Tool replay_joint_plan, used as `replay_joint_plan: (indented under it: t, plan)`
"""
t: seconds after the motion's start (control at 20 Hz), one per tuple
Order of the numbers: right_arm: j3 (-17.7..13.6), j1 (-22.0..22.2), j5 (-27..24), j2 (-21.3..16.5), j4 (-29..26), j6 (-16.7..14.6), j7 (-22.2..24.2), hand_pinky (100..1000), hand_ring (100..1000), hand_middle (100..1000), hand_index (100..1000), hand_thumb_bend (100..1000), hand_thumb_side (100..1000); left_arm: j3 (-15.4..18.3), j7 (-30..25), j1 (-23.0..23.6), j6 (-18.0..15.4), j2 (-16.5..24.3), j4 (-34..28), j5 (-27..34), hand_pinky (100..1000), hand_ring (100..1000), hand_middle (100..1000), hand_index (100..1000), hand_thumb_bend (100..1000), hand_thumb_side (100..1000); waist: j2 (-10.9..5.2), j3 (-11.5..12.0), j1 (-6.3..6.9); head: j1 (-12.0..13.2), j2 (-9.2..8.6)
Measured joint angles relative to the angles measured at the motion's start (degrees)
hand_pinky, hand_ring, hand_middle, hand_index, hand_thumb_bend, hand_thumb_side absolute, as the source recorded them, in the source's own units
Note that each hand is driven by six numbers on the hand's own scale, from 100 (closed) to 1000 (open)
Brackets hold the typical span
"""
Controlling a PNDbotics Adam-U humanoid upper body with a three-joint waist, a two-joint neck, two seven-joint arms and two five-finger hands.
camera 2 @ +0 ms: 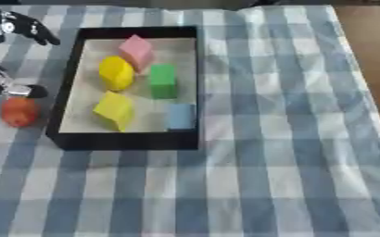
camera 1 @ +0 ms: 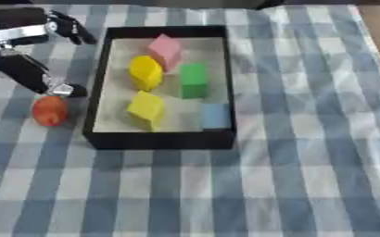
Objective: Pick up objects on the table and place them in the box.
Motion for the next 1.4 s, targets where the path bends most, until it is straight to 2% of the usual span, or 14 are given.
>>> replay_joint_plan:
  t: [0.2, 0.5, 0.65, 0.85, 1.1, 1.15, 1.25, 1.4]
  plan:
    - [0.0, -0.2, 0.0, 0.0, 0.0, 0.1, 0.1, 800, 807, 705, 833, 100, 790, 1.6, 2.0, 4.0, 2.9, 2.8, 0.7, 0.6, 886, 810, 796, 873, 521, 499, 0.0, -0.4, 0.0, 0.8, -0.02]
    - [0.1, -0.4, 0.0, 0.0, 0.0, 0.3, 0.3, 800, 807, 705, 833, 100, 794, 0.7, 0.8, 3.9, 4.7, 1.9, 5.4, 0.0, 862, 793, 772, 868, 550, 495, 0.0, -0.7, -0.02, 1.3, -0.02]
    - [0.3, -0.5, 0.0, 0.1, 0.0, 0.4, 0.4, 800, 807, 705, 833, 100, 798, -0.6, -0.1, 2.5, 4.3, -0.1, 9.0, -2.2, 854, 785, 761, 861, 562, 480, 0.0, -1.0, -0.02, 1.5, -0.02]
    - [0.4, -0.5, 0.0, 0.2, 0.0, 0.5, 0.5, 800, 808, 705, 833, 100, 802, -1.8, -0.4, 1.0, 3.2, -2.9, 14.0, -5.5, 834, 766, 742, 840, 530, 437, 0.0, -1.0, -0.02, 1.8, -0.01]
    - [0.5, -0.5, 0.0, 0.2, 0.0, 0.5, 0.5, 800, 808, 706, 833, 100, 803, -2.5, 0.8, -0.9, 0.9, -6.0, 18.2, -7.5, 798, 726, 699, 755, 442, 350, 0.0, -1.3, -0.02, 1.9, -0.01]
    - [0.5, -0.5, 0.0, 0.3, 0.0, 0.5, 0.5, 800, 808, 706, 833, 100, 803, -2.6, 0.9, -1.1, 0.5, -6.3, 18.4, -7.8, 798, 726, 699, 755, 442, 350, 0.0, -1.3, -0.02, 1.9, 0.0]
    - [0.5, -0.5, 0.0, 0.4, 0.0, 0.5, 0.5, 801, 807, 705, 834, 100, 806, -2.9, 0.6, -1.1, 0.0, -6.4, 18.1, -8.3, 819, 756, 731, 785, 481, 466, 0.0, -1.3, -0.02, 2.0, 0.0]
    - [0.5, -0.5, 0.0, 0.5, 0.0, 0.5, 0.5, 801, 807, 705, 834, 100, 810, -3.3, -0.8, -0.7, -0.2, -6.1, 15.6, -9.7, 863, 794, 766, 838, 503, 475, 0.0, -1.2, -0.02, 2.1, 0.04]
